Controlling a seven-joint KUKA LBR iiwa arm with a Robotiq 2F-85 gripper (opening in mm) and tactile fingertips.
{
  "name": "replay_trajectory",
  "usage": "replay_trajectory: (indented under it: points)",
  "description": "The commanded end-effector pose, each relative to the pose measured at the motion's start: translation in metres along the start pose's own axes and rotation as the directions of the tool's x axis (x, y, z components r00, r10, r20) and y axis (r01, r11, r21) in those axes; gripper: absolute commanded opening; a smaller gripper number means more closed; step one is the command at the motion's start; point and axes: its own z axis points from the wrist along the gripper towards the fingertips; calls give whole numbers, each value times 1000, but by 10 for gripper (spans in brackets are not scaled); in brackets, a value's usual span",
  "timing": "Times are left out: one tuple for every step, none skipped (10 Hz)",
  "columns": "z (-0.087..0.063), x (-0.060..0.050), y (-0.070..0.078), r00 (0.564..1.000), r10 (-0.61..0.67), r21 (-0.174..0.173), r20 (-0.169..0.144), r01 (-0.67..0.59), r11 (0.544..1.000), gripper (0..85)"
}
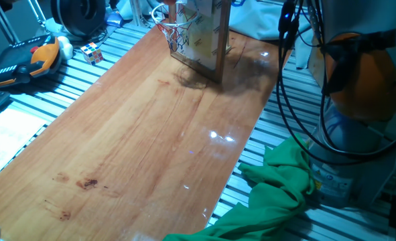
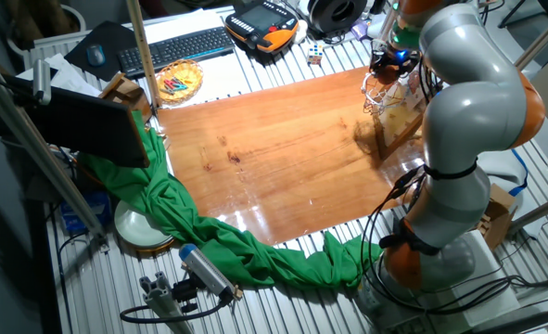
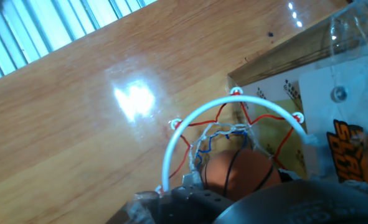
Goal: Grab a basketball, release it and shoot it into the basket
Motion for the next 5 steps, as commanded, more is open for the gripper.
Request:
replay_trajectory:
  points:
    - [1, 0, 0, 1000, -3, -1, 1, 3, 1000, 7]
    - [2, 1, 1, 1000, -4, 0, 3, 4, 1000, 7]
    - [2, 1, 1, 1000, -4, -1, 3, 4, 1000, 7]
    - [3, 2, 0, 1000, -6, -1, 1, 6, 1000, 7]
    - [3, 2, 1, 1000, -7, -1, 1, 7, 1000, 7]
